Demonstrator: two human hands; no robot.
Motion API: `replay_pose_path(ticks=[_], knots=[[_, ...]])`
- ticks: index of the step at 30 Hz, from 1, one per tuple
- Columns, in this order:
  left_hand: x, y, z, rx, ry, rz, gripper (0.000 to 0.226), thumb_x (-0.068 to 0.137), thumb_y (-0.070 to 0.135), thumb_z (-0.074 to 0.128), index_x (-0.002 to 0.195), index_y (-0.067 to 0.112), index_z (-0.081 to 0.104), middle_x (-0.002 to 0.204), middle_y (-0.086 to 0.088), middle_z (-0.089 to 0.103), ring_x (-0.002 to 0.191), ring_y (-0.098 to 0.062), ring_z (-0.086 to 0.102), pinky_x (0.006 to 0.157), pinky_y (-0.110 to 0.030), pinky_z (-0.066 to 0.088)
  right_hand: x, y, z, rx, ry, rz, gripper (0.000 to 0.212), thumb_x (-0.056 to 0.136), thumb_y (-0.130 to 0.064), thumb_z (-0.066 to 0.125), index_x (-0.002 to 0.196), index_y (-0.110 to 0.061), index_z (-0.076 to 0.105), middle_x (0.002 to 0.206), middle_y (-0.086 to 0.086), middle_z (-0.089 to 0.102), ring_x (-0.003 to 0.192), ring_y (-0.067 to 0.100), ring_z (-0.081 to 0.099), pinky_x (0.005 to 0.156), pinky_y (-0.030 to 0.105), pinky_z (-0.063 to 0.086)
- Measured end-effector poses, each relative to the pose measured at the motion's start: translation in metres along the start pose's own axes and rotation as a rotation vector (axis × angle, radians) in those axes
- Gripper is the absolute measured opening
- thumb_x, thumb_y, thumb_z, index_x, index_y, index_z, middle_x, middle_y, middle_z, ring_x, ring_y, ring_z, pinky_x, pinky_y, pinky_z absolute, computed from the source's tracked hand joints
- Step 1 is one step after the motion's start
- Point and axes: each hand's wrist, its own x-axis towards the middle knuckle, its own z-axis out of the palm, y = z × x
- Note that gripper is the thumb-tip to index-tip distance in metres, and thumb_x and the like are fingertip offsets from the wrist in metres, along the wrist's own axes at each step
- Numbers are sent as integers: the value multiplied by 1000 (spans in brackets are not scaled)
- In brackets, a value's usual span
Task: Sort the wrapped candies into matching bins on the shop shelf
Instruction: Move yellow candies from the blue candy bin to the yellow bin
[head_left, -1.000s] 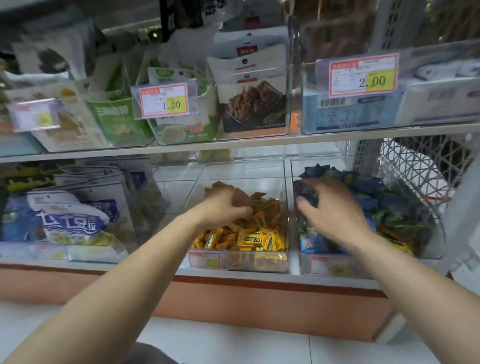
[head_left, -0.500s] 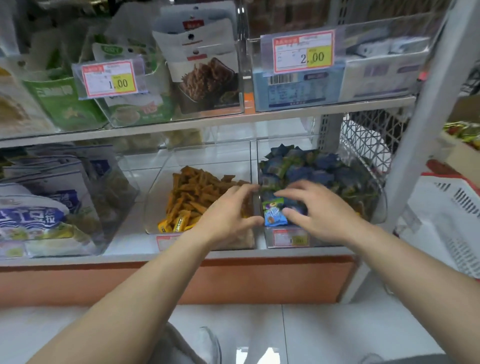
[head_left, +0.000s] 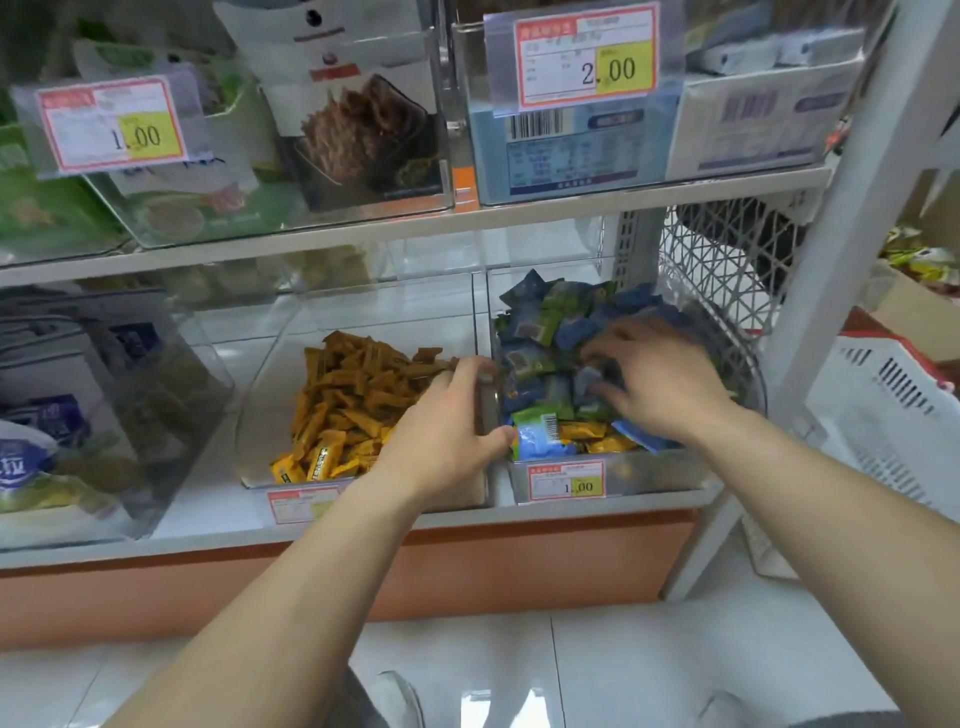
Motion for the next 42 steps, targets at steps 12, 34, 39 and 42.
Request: replay_pose_path(ticks=[12,34,39,42], knots=[[7,-1,-5,159,72,102,71,73,56,74,132,33,41,129,-2,47,119,-21,48,88,-33,50,-6,-13,-15,286,-164,-10,12,91,-33,67,102,-32,73,88,-17,67,87,10,64,74,32,53],[13,76,60,212,-169,234,57,84,58,56,130,23,55,128,-5,47,112,-27,52,89,-39,50,-37,29,-14,129,-368,-13,31,97,-25,55,125,-32,67,121,-5,63,111,17,57,94,32,45],[20,75,64,230,-218,239,54,82,59,58,128,31,56,126,2,52,116,-23,48,92,-37,46,-36,29,-9,255,-362,49,26,93,-23,58,112,-31,73,108,-11,73,97,12,64,88,33,51],[25,71,60,122,-242,202,47,84,61,58,124,36,59,116,6,57,110,-21,50,88,-35,44,-35,30,-6,362,-250,100,17,91,-25,62,98,-32,75,89,-14,71,84,8,64,76,30,50]])
